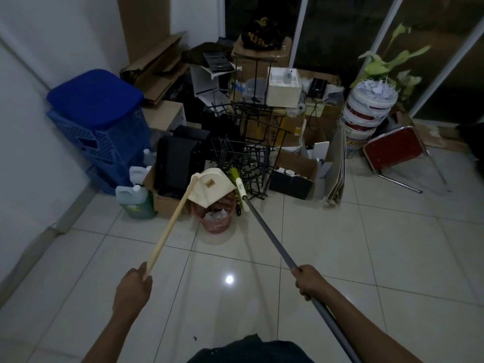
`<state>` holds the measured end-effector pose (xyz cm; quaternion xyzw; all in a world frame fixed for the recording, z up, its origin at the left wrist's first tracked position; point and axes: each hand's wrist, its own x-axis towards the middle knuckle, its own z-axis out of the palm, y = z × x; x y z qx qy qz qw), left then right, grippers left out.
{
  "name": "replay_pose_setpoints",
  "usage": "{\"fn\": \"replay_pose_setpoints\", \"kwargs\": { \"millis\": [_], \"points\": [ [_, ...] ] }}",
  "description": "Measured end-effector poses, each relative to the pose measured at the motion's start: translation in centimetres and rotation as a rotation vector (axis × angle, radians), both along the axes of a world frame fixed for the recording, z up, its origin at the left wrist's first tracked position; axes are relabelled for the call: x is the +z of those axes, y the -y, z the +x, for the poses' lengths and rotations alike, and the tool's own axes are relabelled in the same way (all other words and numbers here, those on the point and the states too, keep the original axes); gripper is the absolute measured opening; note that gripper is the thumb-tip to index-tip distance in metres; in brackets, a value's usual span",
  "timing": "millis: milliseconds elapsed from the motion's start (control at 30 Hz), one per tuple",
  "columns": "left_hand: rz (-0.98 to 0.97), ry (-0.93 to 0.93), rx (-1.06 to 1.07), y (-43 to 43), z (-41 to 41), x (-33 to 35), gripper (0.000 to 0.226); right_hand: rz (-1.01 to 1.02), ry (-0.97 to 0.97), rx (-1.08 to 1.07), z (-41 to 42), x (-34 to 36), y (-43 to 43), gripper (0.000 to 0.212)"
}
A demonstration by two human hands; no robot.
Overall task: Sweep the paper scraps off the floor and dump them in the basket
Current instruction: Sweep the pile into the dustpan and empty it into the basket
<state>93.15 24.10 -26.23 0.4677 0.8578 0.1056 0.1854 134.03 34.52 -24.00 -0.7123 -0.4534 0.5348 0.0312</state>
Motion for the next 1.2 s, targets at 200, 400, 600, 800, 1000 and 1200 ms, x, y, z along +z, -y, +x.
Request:
{"fn": "replay_pose_setpoints", "kwargs": {
  "millis": [200, 400, 600, 800, 1000, 1200],
  "points": [
    [0.041, 0.040, -0.032, -0.2, -1.9, 2.8, 0.035, 0.025, -0.019, -0.059, 0.3, 1.7, 2.6, 0.028],
    [0.068, 0.092, -0.085, -0.5, -2.6, 5.4, 0.028, 0.054, -0.030, -0.151, 0.5, 3.6, 6.7, 0.027],
    [0.039, 0.174, -0.136, -0.6, -3.2, 5.6, 0.034, 0.105, -0.051, -0.257, 1.6, 5.3, 12.3, 0.030],
    [-0.001, 0.313, -0.176, -1.3, -1.3, 5.7, 0.035, 0.119, 0.005, -0.367, 3.8, 6.0, 17.4, 0.025],
    [-0.040, 0.406, -0.261, -2.9, 4.0, 5.6, 0.031, 0.113, 0.040, -0.519, 6.8, 6.2, 23.1, 0.026],
    [-0.091, 0.448, -0.369, -3.8, 10.3, 5.2, 0.018, 0.086, 0.058, -0.647, 10.2, 5.6, 28.1, 0.030]
  ]
}}
